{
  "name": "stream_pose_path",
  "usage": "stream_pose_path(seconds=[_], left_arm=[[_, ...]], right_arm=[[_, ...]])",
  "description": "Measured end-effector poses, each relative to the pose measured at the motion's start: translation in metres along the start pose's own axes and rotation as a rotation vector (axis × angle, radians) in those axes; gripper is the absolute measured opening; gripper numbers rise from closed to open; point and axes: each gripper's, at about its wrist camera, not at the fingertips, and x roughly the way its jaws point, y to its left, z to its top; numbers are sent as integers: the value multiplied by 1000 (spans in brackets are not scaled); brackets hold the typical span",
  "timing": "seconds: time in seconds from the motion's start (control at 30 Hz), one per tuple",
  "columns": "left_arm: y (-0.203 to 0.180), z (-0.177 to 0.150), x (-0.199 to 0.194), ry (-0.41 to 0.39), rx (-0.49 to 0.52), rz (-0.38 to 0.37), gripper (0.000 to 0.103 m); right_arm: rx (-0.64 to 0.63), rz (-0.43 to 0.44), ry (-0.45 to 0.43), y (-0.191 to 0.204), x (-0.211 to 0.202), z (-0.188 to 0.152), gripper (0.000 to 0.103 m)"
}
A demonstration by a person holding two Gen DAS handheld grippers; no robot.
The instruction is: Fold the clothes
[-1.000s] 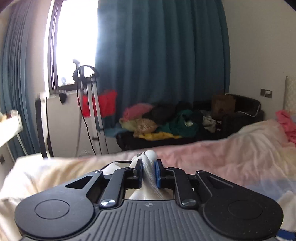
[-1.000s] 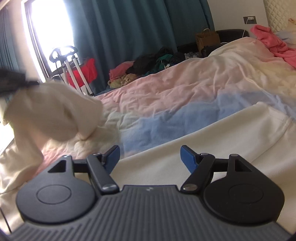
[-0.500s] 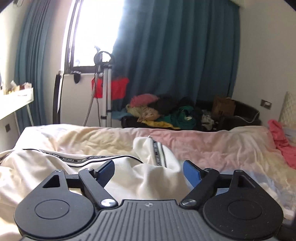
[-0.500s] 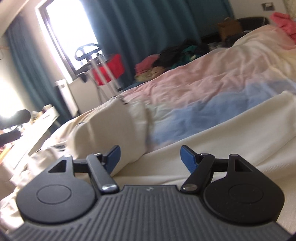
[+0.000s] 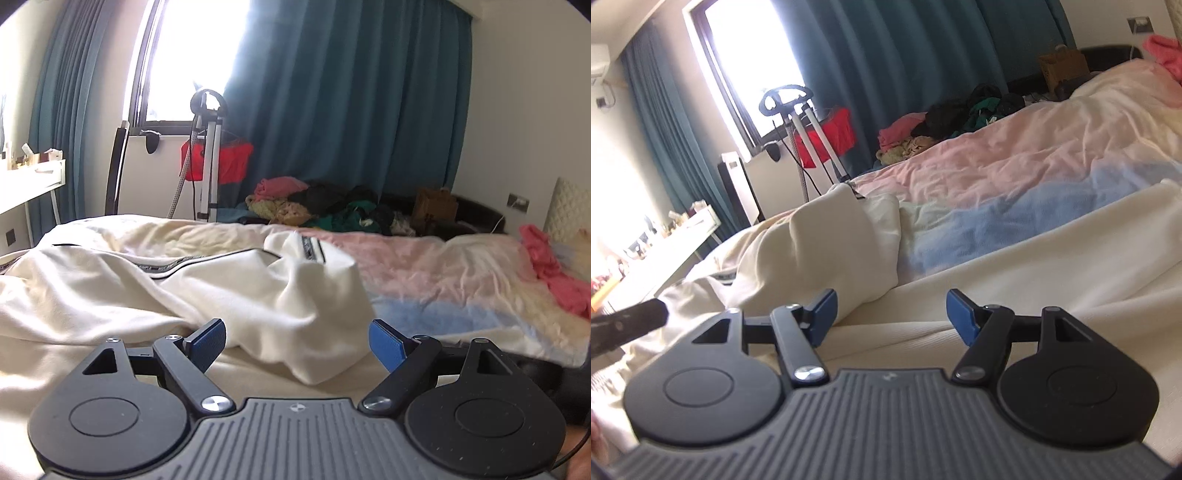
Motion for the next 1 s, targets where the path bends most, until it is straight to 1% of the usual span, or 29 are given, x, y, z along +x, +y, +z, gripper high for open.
stream_pose_path(seconds=[0.07, 0.13, 0.23, 0.33, 0.4, 0.47, 0.5, 0.63, 0.73, 0.83, 0.9, 1.0], left_arm=[[1, -4, -1, 1, -1, 0, 86], [2, -7, -3, 2, -3, 3, 87], [7, -8, -8, 11, -20, -15, 88], [7, -9, -11, -13, 9, 2, 88], [9, -8, -10, -17, 0, 6, 89], [13, -5, -9, -29, -24, 1, 89], [16, -3, -8, -36, -36, -2, 90], [23, 3, 1, -73, -46, 17, 90], [32, 7, 13, -79, -67, 26, 91], [40, 5, 29, -75, -74, 32, 91], [45, 2, 42, -65, -75, 29, 91], [53, -5, 60, -43, -88, 19, 91]], right_arm=[[-29, -6, -12, 4, -2, 2, 68], [-26, -11, -14, 3, -3, 3, 68], [44, -12, 7, -4, 0, 6, 68], [104, 1, 27, -10, 5, 8, 67], [130, 1, 65, -14, 17, 10, 47], [193, -4, 115, -23, 35, 13, 42], [238, 1, 129, -29, 45, 16, 42], [408, 26, 141, -48, 89, 28, 42], [429, 23, 167, -45, 135, 41, 41], [406, 27, 217, -33, 186, 51, 42], [390, 32, 223, -26, 215, 56, 42], [395, 84, 251, -21, 252, 64, 42]])
